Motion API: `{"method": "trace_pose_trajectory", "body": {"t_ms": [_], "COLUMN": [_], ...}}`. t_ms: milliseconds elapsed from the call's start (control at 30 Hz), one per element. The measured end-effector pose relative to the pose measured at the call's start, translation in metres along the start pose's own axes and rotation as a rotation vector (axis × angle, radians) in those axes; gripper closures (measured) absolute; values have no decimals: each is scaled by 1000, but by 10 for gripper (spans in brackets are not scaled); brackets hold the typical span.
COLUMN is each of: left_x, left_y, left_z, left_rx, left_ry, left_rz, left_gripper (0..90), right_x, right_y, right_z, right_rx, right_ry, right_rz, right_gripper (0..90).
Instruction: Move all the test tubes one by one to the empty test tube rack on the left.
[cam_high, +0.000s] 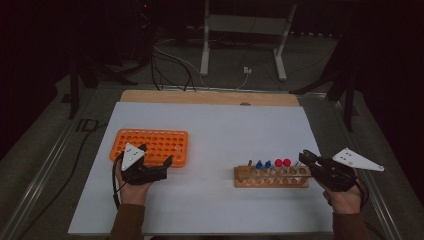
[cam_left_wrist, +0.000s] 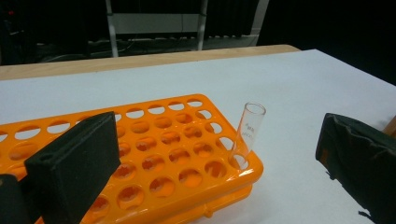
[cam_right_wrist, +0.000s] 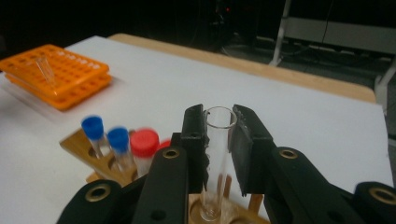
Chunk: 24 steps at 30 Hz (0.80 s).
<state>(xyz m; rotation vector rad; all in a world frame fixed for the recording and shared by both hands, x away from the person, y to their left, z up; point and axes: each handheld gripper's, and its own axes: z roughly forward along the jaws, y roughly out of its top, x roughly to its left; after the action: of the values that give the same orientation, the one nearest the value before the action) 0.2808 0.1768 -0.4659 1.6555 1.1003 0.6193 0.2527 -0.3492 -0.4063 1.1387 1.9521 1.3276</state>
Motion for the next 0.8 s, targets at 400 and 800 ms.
{"method": "trace_pose_trajectory", "body": {"t_ms": [400,800], "left_x": [-13,-38], "left_y": [12,26], "left_z": [5,16], "left_rx": [-27,-8], "left_ry": [-58,-118], "left_rz": [55,72], "left_gripper": [6,6], "right_x": [9,41], "right_y": [33,54], "right_z": [14,46], "right_rx": [-43,-36], "right_ry": [4,95], "right_rz": [-22,-45], "right_gripper": [764,763]}}
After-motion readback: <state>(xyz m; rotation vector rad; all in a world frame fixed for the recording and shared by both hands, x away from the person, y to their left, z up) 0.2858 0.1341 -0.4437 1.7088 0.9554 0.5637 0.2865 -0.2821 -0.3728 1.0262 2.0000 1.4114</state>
